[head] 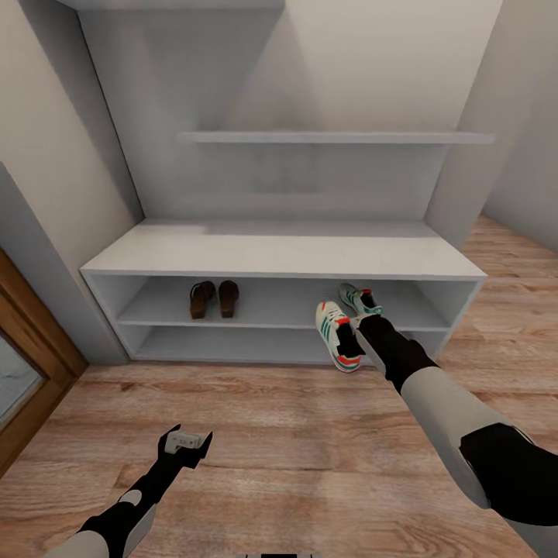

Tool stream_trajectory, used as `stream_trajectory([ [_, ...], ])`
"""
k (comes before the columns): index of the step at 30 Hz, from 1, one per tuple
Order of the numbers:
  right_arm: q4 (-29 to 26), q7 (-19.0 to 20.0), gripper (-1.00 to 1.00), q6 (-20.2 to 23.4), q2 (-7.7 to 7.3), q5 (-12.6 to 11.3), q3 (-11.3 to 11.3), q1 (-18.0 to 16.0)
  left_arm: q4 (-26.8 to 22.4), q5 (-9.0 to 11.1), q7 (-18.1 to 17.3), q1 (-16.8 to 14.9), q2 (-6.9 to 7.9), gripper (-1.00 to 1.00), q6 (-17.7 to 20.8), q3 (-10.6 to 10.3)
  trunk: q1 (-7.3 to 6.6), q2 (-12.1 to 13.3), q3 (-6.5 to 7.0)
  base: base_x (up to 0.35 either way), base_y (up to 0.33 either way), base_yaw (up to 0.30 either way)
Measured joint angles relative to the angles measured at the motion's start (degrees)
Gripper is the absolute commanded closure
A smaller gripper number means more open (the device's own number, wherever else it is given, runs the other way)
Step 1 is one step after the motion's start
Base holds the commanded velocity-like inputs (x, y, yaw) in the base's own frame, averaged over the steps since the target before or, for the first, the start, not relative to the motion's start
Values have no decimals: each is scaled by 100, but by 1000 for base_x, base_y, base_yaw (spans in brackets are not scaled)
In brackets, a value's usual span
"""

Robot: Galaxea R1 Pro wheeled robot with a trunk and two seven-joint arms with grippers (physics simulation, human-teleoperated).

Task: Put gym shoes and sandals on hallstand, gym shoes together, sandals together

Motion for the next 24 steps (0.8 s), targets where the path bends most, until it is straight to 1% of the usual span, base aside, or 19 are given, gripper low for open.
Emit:
stream_trajectory([
  [12, 65, 0, 100, 0, 0, -6, -1, 0, 0, 0, 0, -3, 0, -100, 0, 0, 0, 0, 0, 5, 0, 0],
  [18, 67, 7, 100, -7, 0, -7, 5, 1, 0, 0, 0, -2, 0, -100, 0, -1, 0, 0, 0, 143, 0, 0],
  [24, 75, 7, 100, -8, 0, -6, 6, 1, 0, 0, 0, -1, 0, -100, 0, 0, 0, 0, 0, 51, 0, 0],
])
